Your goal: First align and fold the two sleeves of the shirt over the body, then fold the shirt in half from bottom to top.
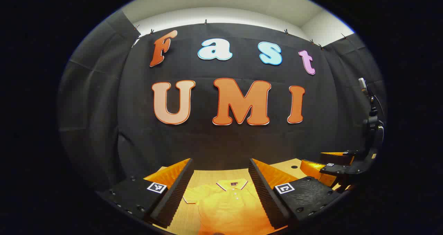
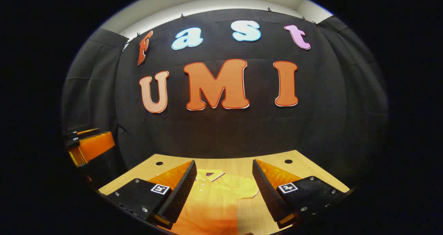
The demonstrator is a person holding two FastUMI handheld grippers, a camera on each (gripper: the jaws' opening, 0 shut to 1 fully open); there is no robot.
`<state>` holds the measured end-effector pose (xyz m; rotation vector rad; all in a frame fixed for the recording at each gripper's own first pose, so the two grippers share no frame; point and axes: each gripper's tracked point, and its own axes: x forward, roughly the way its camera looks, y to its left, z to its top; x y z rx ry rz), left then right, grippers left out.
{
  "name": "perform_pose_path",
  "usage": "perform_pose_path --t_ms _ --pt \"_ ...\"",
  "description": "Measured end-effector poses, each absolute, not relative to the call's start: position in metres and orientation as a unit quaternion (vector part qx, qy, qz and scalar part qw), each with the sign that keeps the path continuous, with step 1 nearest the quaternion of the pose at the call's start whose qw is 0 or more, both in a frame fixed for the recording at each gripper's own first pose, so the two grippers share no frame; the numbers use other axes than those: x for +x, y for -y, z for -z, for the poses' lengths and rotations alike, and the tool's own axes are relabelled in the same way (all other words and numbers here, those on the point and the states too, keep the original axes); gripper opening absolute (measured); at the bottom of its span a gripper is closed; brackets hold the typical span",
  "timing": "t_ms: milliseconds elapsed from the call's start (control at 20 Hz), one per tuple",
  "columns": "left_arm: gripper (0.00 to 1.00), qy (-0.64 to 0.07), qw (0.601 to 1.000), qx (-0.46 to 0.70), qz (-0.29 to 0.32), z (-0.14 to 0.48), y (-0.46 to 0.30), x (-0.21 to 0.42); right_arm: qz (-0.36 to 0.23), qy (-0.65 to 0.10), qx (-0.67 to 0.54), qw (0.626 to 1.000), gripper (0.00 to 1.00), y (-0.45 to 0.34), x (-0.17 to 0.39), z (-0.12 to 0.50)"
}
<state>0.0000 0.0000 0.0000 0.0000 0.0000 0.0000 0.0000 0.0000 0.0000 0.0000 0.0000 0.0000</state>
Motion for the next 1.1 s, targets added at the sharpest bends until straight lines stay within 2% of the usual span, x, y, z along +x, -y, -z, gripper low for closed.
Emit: perform_pose_path --t_ms 400,800,1100 --pt "0.97 -0.001 0.999 0.018 -0.05 -0.002 -0.008 0.006 0.002 -0.022 -0.002 1.0 0.98 0.031 0.052 0.012" --pt "0.97 -0.011 0.998 0.018 -0.054 0.005 -0.008 0.011 -0.011 0.023 -0.023 0.999 0.98 0.011 0.042 -0.011" --pt "0.97 -0.007 0.997 0.03 -0.066 0.0 -0.019 0.008 0.007 -0.064 -0.021 0.998 0.98 0.033 0.066 0.034"
